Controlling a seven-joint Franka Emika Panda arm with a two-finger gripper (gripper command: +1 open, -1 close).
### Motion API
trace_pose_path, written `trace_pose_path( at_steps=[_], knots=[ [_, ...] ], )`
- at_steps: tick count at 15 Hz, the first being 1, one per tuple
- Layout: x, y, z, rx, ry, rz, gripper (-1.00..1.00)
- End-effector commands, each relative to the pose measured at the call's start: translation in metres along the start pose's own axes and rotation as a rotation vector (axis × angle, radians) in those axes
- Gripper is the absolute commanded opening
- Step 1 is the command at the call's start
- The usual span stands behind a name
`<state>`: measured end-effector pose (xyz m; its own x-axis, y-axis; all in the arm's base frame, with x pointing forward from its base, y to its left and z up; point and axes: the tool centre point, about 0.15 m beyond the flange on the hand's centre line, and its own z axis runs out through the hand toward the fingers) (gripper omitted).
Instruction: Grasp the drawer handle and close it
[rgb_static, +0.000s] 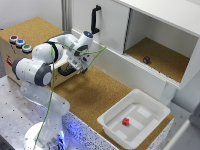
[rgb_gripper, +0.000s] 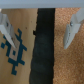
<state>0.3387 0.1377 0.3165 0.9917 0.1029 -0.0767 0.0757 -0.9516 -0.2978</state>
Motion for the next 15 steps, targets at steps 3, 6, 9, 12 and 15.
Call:
trace_pose_path(
  at_steps=[3,6,9,12,15],
  knots=[
    [0.007,0.012,0.021,0.057,0.017,0.060,-1.00],
    [0.013,0.007,0.022,0.058,0.012,0.038,-1.00],
    [0.019,0.000,0.019,0.051,0.026,0.018,-1.00],
    [0.020,-0.007,0.016,0.035,0.042,0.007,-1.00],
    [0.022,-0.018,0.020,0.026,0.051,0.022,-1.00]
  ],
)
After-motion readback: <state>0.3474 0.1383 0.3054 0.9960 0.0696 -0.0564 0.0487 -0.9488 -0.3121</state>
